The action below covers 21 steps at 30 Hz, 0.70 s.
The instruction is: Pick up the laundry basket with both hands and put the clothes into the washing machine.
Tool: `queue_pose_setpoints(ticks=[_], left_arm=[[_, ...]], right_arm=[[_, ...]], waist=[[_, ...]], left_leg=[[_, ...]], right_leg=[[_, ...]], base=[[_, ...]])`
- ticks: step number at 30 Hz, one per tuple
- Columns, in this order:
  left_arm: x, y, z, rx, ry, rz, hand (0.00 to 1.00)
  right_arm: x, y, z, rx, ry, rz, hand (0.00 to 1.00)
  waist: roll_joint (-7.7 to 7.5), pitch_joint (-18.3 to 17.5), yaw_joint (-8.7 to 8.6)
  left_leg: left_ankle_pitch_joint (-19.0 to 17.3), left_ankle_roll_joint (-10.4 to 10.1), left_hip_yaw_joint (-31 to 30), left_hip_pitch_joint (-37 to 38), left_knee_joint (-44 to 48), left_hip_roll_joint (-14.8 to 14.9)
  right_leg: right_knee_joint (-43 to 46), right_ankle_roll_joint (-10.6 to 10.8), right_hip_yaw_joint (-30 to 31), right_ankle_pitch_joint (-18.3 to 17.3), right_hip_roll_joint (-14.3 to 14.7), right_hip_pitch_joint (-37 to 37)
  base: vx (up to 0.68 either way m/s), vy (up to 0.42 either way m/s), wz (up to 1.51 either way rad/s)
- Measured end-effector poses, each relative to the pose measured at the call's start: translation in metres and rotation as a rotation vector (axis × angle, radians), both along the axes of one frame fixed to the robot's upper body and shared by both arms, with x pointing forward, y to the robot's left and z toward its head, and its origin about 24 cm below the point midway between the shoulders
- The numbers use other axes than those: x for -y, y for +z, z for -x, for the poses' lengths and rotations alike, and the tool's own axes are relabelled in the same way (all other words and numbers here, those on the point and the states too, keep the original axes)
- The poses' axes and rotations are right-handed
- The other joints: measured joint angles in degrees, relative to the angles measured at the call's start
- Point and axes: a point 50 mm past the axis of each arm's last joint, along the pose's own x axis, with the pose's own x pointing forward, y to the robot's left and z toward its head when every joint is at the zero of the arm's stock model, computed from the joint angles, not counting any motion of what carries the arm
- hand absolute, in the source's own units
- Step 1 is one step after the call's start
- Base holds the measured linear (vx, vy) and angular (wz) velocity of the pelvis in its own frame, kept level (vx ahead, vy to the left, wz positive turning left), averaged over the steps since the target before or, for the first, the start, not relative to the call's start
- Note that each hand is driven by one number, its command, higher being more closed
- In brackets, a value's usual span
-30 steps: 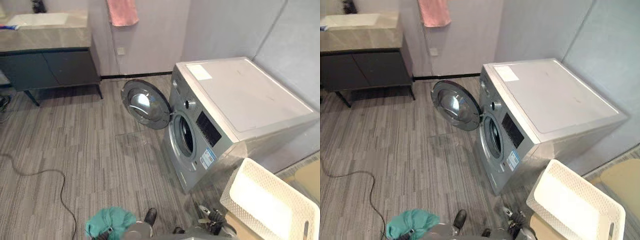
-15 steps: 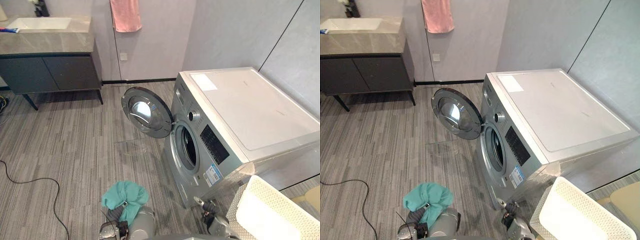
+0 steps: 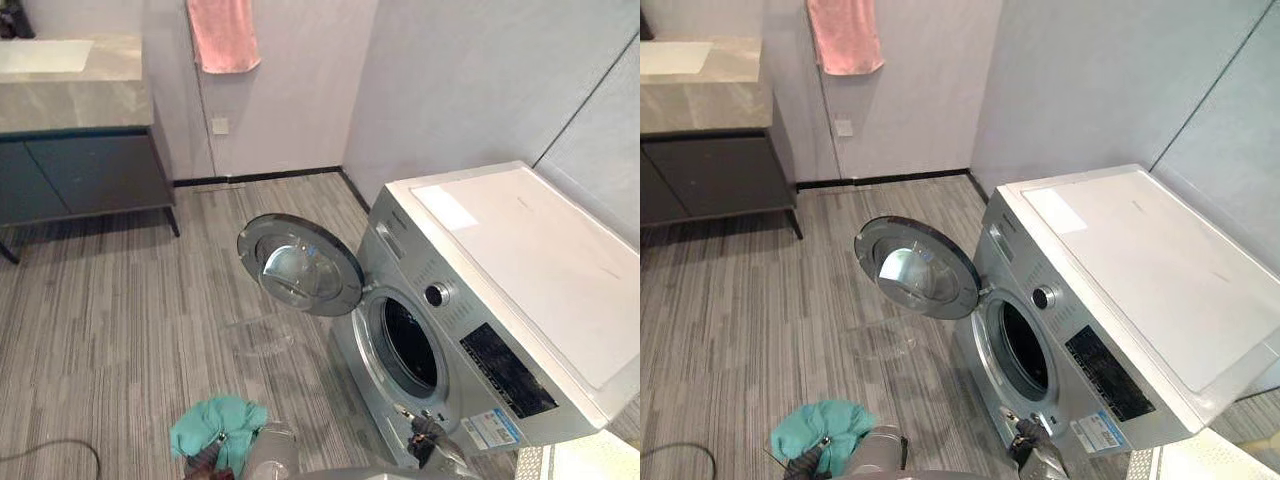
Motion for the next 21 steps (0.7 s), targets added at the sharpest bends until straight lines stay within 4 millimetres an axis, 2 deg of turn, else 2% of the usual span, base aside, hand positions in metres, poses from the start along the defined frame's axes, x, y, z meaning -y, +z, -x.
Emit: queue_pose_setpoints(ticks=[1,2,3,5,6,7,8,9,10,11,12,13,15,16,17,18,19,21], left_arm=[[0.0,0.0,-0.001,-0.002,-0.017,-0.004,1.0],[0.001,0.0,-0.001,-0.005,-0.039,-0.009,1.0],[0.001,0.0,-0.002,-0.003,-0.044,-0.006,1.0],[0.005,0.0,-0.007,0.005,-0.063,0.011,1.0],[0.006,0.0,-0.007,0.004,-0.07,0.012,1.0],[0.01,-0.001,-0.007,0.001,-0.076,0.027,1.0],[0.012,-0.002,-0.007,0.001,-0.078,0.032,1.0],[0.012,-0.001,-0.01,0.01,-0.08,0.037,1.0],[0.013,-0.001,-0.01,0.01,-0.081,0.038,1.0],[0.015,-0.001,-0.011,0.01,-0.087,0.042,1.0],[0.017,-0.001,-0.015,0.018,-0.105,0.046,1.0],[0.022,0.0,-0.021,0.037,-0.113,0.055,1.0],[0.031,0.004,-0.028,0.081,-0.114,0.07,1.0],[0.033,0.005,-0.027,0.093,-0.109,0.074,1.0],[0.033,0.006,-0.026,0.098,-0.107,0.072,1.0],[0.031,0.005,-0.018,0.089,-0.097,0.067,1.0],[0.029,0.004,-0.014,0.079,-0.094,0.064,1.0],[0.02,0.002,-0.002,0.045,-0.064,0.051,1.0]], right_arm=[[0.0,-0.001,0.004,-0.012,-0.002,-0.001,0.0],[0.002,0.001,0.001,0.006,-0.002,0.006,0.0],[0.002,0.001,0.0,0.012,0.0,0.008,0.0],[0.002,0.002,0.0,0.023,0.002,0.005,0.0],[0.003,0.002,-0.001,0.029,0.002,0.003,0.0],[0.005,0.002,-0.001,0.032,-0.001,0.006,0.0],[0.006,0.002,0.0,0.031,-0.003,0.007,0.0],[0.006,0.002,-0.001,0.033,-0.023,0.002,0.0],[0.005,0.002,-0.002,0.031,-0.03,-0.001,0.0],[0.007,0.001,0.0,0.02,-0.055,-0.004,0.0],[0.009,0.0,0.005,-0.001,-0.099,0.002,0.0],[0.013,-0.001,0.009,-0.012,-0.129,0.008,0.0],[0.017,-0.002,0.013,-0.023,-0.151,0.014,0.0],[0.017,-0.002,0.013,-0.022,-0.15,0.013,0.0],[0.015,-0.002,0.011,-0.019,-0.148,0.01,0.0],[0.011,-0.001,0.007,-0.009,-0.126,0.004,0.0],[0.01,0.0,0.005,-0.005,-0.113,0.004,0.0],[0.002,-0.001,0.004,-0.013,-0.06,-0.012,0.0]], waist=[[0.29,0.1,-0.46],[0.49,0.14,-1.48],[0.54,0.13,-1.82],[0.39,0.1,-1.66],[0.37,0.09,-1.8],[0.73,-0.14,-2.15],[1.16,-0.38,-2.11],[1.28,-0.58,-1.41],[1.1,-0.61,-1.41],[0.59,-0.76,-1.46],[0.73,-0.66,-1.92],[1.3,-0.44,-1.81],[2.08,-0.29,-1.51],[3.22,-0.49,-1.37],[3.4,-0.63,-1.19],[5.22,-0.69,-1.03],[5.66,-0.64,-0.8],[5.92,-0.57,1.67]], left_leg=[[-0.24,0.42,1.65,2.21,-1.3,0.03],[-0.47,0.82,4.19,5.28,-3.44,0.24],[-0.52,0.89,4.83,6.5,-4.17,0.33],[-0.83,1.21,8.49,9.96,-6.12,0.67],[-1.01,1.24,9.58,10.5,-6.39,0.67],[-1.6,1.11,11.71,11.37,-6.5,0.93],[-1.75,0.92,12.29,11.47,-6.68,1.3],[-1.73,0.85,13.7,11.43,-7.96,1.65],[-1.66,0.75,14.23,11.38,-8.34,1.69],[-1.77,0.52,14.48,11.39,-8.29,1.75],[-2.47,-0.23,14.52,11.44,-7.32,2.09],[-3.43,-0.92,14.35,11.41,-5.73,2.79],[-6.33,-1.92,14.23,11.39,-1.74,4.6],[-7.56,-3.4,13.64,11.01,2.45,6.62],[-7.46,-3.41,11.63,9.78,6.37,7.32],[-5.43,-2.95,4.29,4.3,18.2,8.81],[-3.75,-2.21,1.68,2.46,22.15,8.93],[3.98,-2.13,-3.44,-0.58,30.97,7.74]], right_leg=[[4.8,0.33,-0.01,-0.17,-0.21,-2.57],[9.15,0.74,-3.8,-1.5,-0.15,-5.28],[9.95,0.97,-5.91,-2.35,-0.09,-5.75],[9.87,3.14,-13.02,-4.82,1.67,-7.62],[8.64,3.15,-15.56,-5.0,1.91,-7.93],[4.57,2.56,-23.27,-5.87,1.27,-6.98],[2.81,3.42,-25.02,-6.38,1.23,-6.3],[-0.96,4.5,-31.21,-7.61,0.97,-5.46],[-3.1,5.01,-33.4,-8.13,1.0,-4.82],[-8.9,3.49,-36.0,-9.38,2.86,-2.47],[-13.98,2.12,-35.35,-10.22,5.13,-0.09],[-17.13,1.69,-35.22,-10.55,6.8,1.44],[-21.07,1.87,-34.34,-12.49,9.47,4.44],[-22.12,2.03,-33.24,-13.22,11.23,5.53],[-22.2,1.84,-32.69,-13.54,11.96,5.81],[-22.16,1.1,-30.66,-14.22,14.42,6.14],[-22.11,1.02,-29.59,-14.26,15.2,6.28],[-22.57,0.35,-23.57,-13.91,16.49,6.52]], base=[[0.1,0.363,-0.8],[0.06,0.23,-0.67],[0.07,0.185,-0.76],[0.07,0.073,-0.68],[0.09,0.02,-0.82],[0.13,0.021,-0.74],[0.14,0.029,-1.09],[0.1,0.029,-0.89],[0.07,0.015,-1.04],[0.07,-0.018,-0.62],[0.11,-0.048,-0.41],[0.13,-0.074,-0.13],[0.12,-0.063,-0.13],[0.09,-0.025,-0.28],[0.11,-0.04,-0.65],[0.09,-0.027,-0.72],[0.07,-0.016,-1.04],[0.12,0.075,-1.46]])
